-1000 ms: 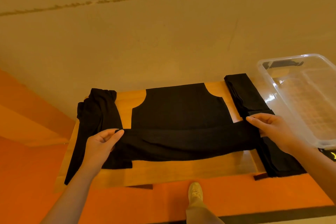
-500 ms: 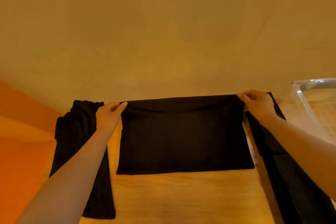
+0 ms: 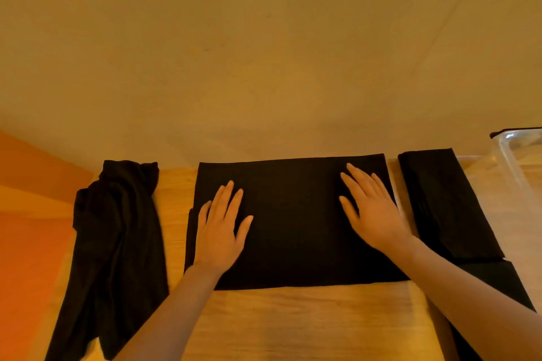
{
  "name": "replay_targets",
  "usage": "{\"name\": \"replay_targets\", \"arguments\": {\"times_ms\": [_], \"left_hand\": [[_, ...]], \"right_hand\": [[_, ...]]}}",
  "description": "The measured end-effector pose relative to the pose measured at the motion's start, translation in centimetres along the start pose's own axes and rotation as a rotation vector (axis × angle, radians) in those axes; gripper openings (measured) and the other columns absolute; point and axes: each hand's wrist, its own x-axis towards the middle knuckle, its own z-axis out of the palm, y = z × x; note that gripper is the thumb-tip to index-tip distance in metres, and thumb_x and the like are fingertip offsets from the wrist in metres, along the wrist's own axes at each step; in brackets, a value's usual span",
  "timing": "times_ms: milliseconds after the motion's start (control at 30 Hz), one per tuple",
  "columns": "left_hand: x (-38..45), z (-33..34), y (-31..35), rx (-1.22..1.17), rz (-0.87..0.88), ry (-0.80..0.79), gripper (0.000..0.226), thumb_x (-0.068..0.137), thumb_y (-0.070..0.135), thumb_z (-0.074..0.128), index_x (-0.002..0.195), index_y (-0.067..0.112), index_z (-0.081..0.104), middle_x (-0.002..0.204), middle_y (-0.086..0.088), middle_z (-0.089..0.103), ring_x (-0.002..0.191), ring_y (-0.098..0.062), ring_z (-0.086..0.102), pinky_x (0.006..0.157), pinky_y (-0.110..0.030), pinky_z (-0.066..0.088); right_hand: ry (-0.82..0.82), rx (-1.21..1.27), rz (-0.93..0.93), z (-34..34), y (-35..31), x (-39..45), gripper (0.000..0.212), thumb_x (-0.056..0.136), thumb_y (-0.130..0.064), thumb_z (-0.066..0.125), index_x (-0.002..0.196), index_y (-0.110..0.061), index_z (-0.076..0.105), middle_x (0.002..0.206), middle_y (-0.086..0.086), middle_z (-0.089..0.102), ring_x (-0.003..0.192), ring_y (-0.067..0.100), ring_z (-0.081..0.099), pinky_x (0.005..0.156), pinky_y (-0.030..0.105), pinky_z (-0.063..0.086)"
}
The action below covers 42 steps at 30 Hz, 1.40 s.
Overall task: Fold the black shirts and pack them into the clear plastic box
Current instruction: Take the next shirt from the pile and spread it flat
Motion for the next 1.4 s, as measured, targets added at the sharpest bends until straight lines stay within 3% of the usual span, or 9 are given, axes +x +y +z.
{"name": "replay_targets", "arguments": {"times_ms": [133,367,700,1000,1200,1400], "left_hand": [[-2.3,1.1,-0.8,0.042,-0.096,-0.066,0.065,0.098,0.056,0.016,0.152,0.02,0.023,0.16,-0.003,0.015,0.148,-0.018,0.008,0.118,-0.042,0.016],[-7.6,1.2,-2.0,0.088,-0.19,-0.092,0.067,0.097,0.059,0.011,0.153,0.021,0.015,0.161,-0.003,0.009,0.149,-0.018,0.001,0.12,-0.042,0.007],[-18.7,0.8,-0.1,0.093,-0.216,-0.145,0.066,0.098,0.058,0.017,0.151,0.019,0.023,0.159,-0.006,0.019,0.148,-0.024,0.011,0.118,-0.043,0.01],[-25.9,-0.1,1.7,0.097,-0.196,-0.219,0.065,0.096,0.06,0.017,0.148,0.023,0.029,0.155,-0.004,0.027,0.144,-0.024,0.023,0.113,-0.04,0.01],[-25.1,-0.5,2.0,0.045,-0.161,-0.174,0.064,0.098,0.057,0.011,0.148,0.022,0.027,0.156,-0.005,0.026,0.145,-0.024,0.019,0.117,-0.04,0.012],[-18.3,-1.9,3.8,0.034,-0.093,-0.185,0.074,0.089,0.058,-0.008,0.153,0.025,0.005,0.161,0.001,-0.002,0.147,-0.015,-0.008,0.119,-0.035,-0.004]], "right_hand": [[-0.055,-0.09,-0.021,1.2,-0.9,-2.3,0.056,0.1,-0.045,0.024,0.149,-0.018,0.031,0.158,0.002,0.023,0.146,0.017,0.017,0.12,0.039,0.014],[-0.08,-0.123,0.064,2.3,-2.2,-8.8,0.056,0.101,-0.049,0.02,0.151,-0.024,0.023,0.16,-0.003,0.016,0.149,0.014,0.006,0.12,0.041,0.007],[-0.11,-0.156,0.11,2.1,-4.5,-19.5,0.058,0.1,-0.052,0.018,0.151,-0.027,0.024,0.159,-0.004,0.018,0.148,0.012,0.005,0.119,0.041,0.006],[-0.153,-0.144,0.154,1.1,-5.8,-27.4,0.061,0.097,-0.057,0.013,0.15,-0.029,0.024,0.159,-0.005,0.018,0.147,0.009,0.0,0.119,0.036,-0.003],[-0.129,-0.084,0.151,0.2,-7.1,-26.7,0.064,0.094,-0.058,0.004,0.151,-0.031,0.013,0.159,-0.009,0.009,0.147,0.008,0.0,0.12,0.034,-0.006],[-0.13,-0.052,0.083,0.2,-7.5,-20.3,0.063,0.093,-0.056,0.003,0.151,-0.031,0.009,0.159,-0.008,0.004,0.147,0.01,-0.001,0.12,0.034,-0.004]]}}
